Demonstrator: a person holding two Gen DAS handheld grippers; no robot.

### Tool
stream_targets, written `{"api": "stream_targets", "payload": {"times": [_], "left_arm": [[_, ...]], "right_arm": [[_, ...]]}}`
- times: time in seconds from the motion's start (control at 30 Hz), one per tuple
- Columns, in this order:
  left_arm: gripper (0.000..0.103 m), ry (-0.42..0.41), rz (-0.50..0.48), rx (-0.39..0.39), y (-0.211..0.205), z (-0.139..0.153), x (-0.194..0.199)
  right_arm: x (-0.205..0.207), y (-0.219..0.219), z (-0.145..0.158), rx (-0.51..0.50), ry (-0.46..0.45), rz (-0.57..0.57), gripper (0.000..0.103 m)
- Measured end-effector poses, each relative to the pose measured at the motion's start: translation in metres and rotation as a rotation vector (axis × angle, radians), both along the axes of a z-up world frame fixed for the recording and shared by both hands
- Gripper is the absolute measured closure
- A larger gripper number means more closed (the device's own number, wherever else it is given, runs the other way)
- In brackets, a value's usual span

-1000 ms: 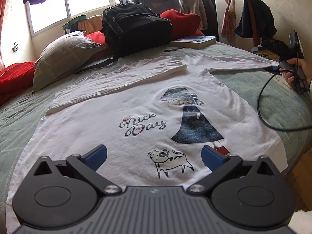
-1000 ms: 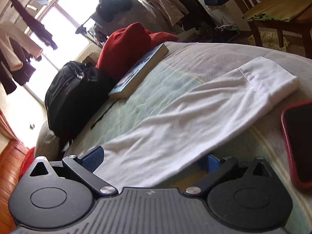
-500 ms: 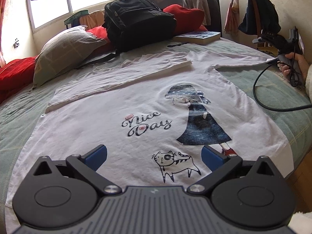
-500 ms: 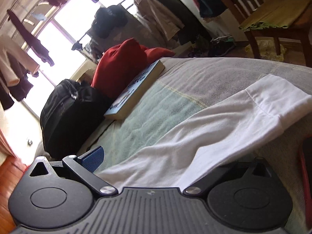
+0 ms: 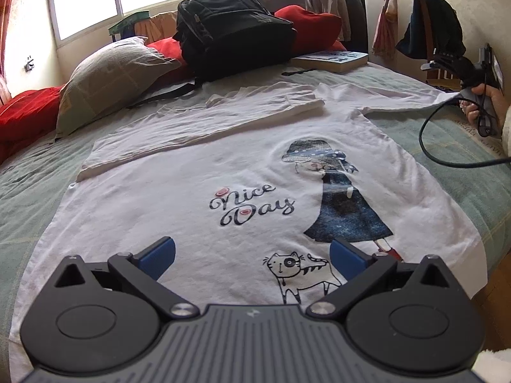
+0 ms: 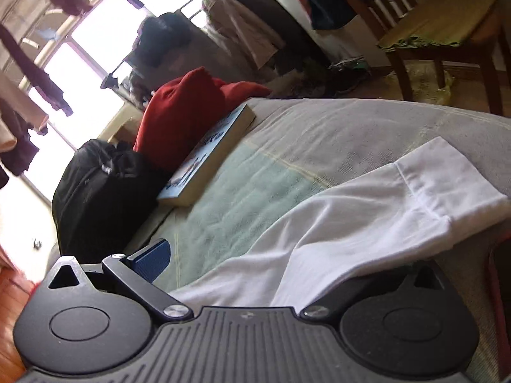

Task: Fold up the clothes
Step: 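Close the right gripper on the sleeve cuff and lift it, then carry the held sleeve with the right gripper across the shirt body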

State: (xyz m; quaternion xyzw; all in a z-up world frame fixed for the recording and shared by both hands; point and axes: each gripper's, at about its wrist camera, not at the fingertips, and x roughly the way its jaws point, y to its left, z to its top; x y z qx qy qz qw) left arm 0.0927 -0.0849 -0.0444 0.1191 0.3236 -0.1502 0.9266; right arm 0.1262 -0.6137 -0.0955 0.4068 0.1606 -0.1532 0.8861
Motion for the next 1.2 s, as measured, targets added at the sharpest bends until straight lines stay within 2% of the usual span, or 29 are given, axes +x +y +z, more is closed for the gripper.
{"api": "stream_targets", "payload": {"times": [0.3,0.6,0.93,1.13,1.2], "left_arm": [[0.001,0.006,-0.002,-0.01,0.008,0.005,0.007],[0.001,0.001,-0.005,-0.019,0.027,0.018,0.012],[0.001,-0.004,0.005,-0.022,0.058,0.031,0.011],[0.001,0.035,-0.063,-0.107,0.073,0.035,0.009],[0.001,0.046,-0.075,-0.113,0.077,0.035,0.009]], "right_arm": [[-0.006,0.024,0.032,-0.061,-0.105,0.01,0.0],[0.02,0.069,0.06,-0.084,-0.061,0.024,0.0],[0.061,0.122,0.078,-0.056,-0.027,0.06,0.0],[0.087,0.152,0.079,-0.054,-0.004,0.072,0.0],[0.096,0.162,0.08,-0.046,-0.004,0.088,0.0]]}}
